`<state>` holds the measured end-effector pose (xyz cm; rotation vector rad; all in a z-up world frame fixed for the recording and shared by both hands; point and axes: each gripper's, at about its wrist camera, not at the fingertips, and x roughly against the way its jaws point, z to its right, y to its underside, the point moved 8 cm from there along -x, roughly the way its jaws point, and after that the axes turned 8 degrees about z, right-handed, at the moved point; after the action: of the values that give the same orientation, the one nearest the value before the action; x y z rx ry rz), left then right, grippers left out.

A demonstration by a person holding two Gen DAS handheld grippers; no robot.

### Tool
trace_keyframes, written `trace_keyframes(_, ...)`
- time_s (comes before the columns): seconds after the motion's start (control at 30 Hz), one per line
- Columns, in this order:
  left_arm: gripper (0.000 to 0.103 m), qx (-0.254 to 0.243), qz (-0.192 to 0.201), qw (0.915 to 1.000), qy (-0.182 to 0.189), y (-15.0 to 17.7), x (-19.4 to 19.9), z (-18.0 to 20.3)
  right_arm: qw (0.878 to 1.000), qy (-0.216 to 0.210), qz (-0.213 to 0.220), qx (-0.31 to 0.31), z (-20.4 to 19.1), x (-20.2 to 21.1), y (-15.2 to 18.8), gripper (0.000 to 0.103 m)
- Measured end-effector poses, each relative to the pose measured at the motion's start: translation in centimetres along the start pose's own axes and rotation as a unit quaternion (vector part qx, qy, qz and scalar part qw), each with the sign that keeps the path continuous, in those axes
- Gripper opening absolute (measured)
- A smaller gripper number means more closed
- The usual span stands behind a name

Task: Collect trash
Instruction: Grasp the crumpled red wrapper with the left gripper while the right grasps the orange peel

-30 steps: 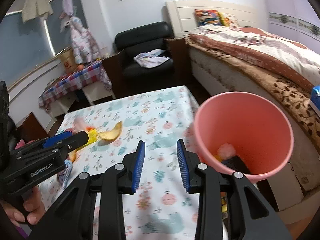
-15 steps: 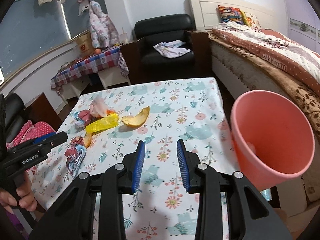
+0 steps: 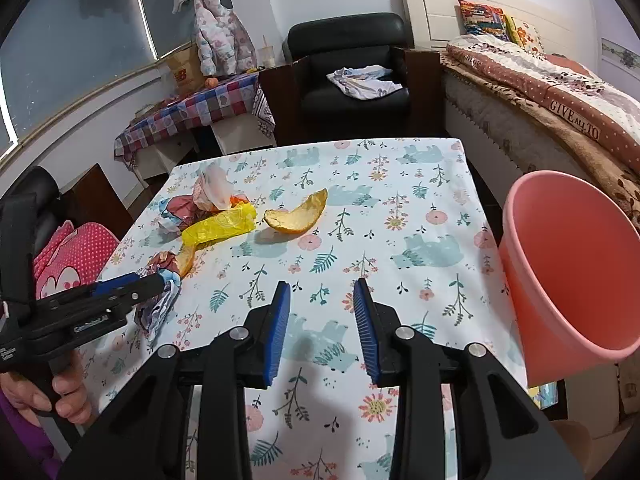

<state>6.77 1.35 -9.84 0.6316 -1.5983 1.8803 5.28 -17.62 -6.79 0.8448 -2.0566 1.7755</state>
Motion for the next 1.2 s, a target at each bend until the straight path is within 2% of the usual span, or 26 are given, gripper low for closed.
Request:
trace_keyframes(0.13, 0.026, 0.005, -0.006, 1.0000, 0.003, 0.1, -0.7, -0.2, 1.000, -0.010, -0.004, -0.003, -0.4, -1.0, -0.4, 0.033)
trace_keyframes(0.37, 0.019, 0.016, 0.000, 0.9997, 0.016, -0.2, -0.4, -1.1, 0.999, -0.032, -0.010, 0.007, -2.6, -3.6, -1.8, 0.033)
trace_keyframes(0.7, 0.018, 0.018, 0.023, 0.9992, 0.027, -1.0, 1.2, -2.1, 0.999, -0.029, -0.019, 0.025, -4.7, -6.0, -2.1, 0.033)
trace_keyframes(1.2, 0.018, 0.023, 0.032, 0.9986, 0.036, -1.4, 1.5, -3.2, 0.999, -0.019, -0.031, 0.002, -3.7, -6.7, -1.7, 0.033)
